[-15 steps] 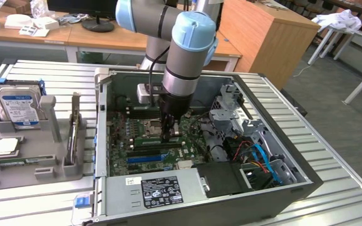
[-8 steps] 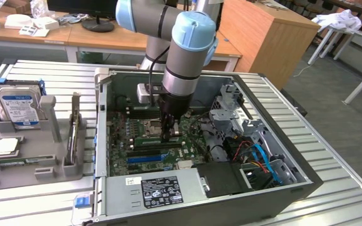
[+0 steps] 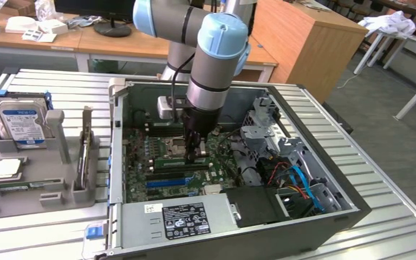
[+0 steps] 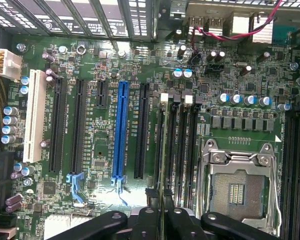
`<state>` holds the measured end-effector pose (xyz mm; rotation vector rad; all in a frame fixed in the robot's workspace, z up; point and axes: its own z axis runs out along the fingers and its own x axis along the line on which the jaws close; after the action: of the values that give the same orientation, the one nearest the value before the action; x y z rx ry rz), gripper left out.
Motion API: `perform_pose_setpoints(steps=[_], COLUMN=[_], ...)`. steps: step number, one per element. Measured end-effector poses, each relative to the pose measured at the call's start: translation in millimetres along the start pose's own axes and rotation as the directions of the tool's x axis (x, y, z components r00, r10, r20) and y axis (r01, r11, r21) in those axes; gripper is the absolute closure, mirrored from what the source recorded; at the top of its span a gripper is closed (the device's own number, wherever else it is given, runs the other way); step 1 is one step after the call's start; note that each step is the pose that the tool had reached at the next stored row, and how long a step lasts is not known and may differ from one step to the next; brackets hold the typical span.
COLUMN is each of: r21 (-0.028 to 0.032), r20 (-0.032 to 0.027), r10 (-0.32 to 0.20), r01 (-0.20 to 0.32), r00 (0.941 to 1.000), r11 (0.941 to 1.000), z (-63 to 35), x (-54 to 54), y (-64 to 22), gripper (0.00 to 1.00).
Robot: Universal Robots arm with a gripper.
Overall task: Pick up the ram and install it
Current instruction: 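Insert the ram into the slot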
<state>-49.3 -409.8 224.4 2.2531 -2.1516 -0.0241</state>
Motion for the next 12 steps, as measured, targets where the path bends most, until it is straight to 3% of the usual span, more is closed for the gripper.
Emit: perform_pose_setpoints(steps=[12], r21=[0.0], r20=[0.0], r10=[0.0], r01=[0.0], r00=[1.0], r11=[1.0], z=[1.2], x=[0.0], y=[0.0], gripper=[0.87])
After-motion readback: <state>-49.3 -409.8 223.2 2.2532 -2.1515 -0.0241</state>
